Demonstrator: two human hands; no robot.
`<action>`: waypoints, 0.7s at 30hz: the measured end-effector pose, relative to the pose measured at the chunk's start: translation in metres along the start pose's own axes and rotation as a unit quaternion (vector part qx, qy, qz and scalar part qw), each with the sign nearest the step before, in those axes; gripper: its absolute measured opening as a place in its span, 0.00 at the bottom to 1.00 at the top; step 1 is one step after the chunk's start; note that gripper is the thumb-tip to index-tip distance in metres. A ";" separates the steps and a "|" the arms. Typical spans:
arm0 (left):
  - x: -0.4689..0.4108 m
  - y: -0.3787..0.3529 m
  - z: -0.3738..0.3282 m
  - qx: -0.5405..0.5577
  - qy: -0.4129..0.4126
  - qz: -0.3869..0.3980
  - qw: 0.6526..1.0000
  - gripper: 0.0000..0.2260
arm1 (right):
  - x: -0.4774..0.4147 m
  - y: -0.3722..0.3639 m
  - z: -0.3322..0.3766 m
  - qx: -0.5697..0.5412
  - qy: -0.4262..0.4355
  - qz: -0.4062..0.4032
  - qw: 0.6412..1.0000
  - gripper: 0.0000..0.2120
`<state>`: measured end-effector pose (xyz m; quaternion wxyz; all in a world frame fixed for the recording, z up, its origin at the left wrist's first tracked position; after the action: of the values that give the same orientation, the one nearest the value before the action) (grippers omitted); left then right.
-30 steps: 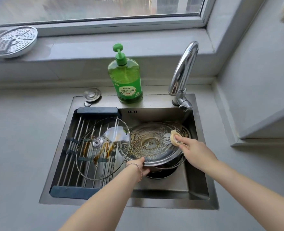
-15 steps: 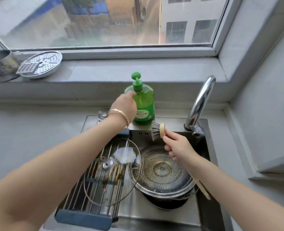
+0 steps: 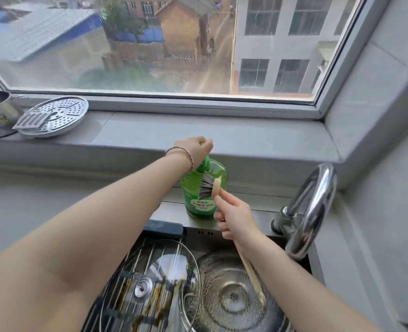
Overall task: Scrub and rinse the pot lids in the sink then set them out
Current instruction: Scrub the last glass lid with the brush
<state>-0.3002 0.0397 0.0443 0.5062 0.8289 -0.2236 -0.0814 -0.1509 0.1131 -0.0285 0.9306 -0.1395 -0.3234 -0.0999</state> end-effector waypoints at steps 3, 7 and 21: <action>0.000 -0.006 0.002 0.065 -0.008 0.003 0.998 0.18 | -0.004 -0.002 0.003 -0.015 0.007 -0.003 1.000 0.17; -0.004 -0.006 0.001 0.069 -0.019 0.036 0.997 0.19 | -0.005 -0.005 0.000 -0.044 0.006 0.004 0.999 0.18; 0.000 -0.009 0.001 0.039 -0.004 0.056 0.998 0.21 | 0.014 -0.007 -0.002 -0.104 -0.017 0.024 0.994 0.15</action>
<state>-0.2977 0.0429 0.0357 0.4762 0.8341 -0.2744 -0.0474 -0.1411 0.1043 -0.0197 0.9076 -0.2454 -0.3232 -0.1080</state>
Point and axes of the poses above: each hand's wrist, its own x-axis away from the middle knuckle, its own y-axis out of the back of the hand, z = x × y, the point moved 6 cm from there along -x, towards the middle knuckle, and after that the axes turned 11 degrees about -y, right-handed, at the moved point
